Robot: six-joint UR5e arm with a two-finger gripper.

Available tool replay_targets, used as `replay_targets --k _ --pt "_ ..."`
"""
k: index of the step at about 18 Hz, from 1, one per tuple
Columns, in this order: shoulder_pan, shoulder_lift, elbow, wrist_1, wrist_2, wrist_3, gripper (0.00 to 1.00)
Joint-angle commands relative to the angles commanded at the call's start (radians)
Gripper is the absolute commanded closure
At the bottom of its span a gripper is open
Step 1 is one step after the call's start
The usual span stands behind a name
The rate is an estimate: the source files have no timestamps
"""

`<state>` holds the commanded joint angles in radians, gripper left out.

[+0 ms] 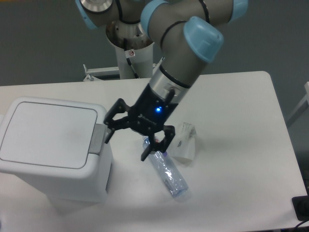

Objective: Open the trash can
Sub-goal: 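Push the trash can lid edge upward with the gripper to flip it open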

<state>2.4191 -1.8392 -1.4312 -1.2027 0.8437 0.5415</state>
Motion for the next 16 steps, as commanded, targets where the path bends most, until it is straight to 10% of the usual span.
replay_targets --k 16 --pt "-0.023 -0.003 -0.048 0.032 0.060 0.000 0.00"
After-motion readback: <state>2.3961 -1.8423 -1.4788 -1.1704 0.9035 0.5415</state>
